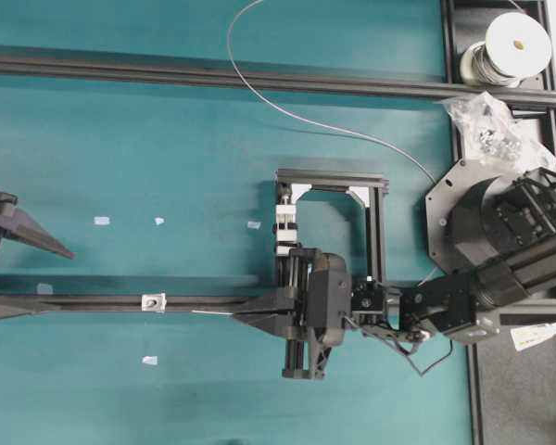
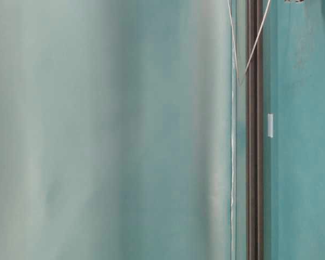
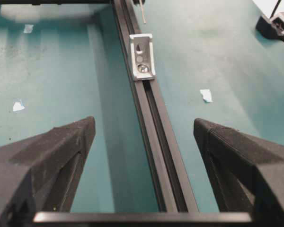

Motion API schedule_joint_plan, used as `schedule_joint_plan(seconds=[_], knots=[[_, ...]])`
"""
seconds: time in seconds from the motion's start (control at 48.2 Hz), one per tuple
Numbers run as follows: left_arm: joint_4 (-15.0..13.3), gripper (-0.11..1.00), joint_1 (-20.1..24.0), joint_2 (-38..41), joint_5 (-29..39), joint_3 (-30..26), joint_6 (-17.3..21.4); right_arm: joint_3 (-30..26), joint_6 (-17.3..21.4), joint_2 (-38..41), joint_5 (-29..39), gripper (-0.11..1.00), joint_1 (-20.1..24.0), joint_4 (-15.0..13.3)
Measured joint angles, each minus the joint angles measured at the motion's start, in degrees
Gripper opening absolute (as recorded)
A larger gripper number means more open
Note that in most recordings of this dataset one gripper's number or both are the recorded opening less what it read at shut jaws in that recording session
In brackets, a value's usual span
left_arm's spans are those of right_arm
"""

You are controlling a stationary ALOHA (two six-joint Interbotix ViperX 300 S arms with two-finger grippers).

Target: Insert the wire through the hole in the metal fitting.

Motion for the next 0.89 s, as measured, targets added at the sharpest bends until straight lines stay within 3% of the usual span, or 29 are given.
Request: schedule_joint_plan(seconds=[0.705,0.892], knots=[[0.1,0.8,0.0,0.0,0.1,-0.8,0.1,-0.6,-0.3,1.3,-0.5,-0.01,-2.6,-0.3],[0.1,0.8,0.1,0.0,0.4,-0.8,0.0,-1.4,-0.3,1.8,-0.5,-0.01,-3.5,-2.2]])
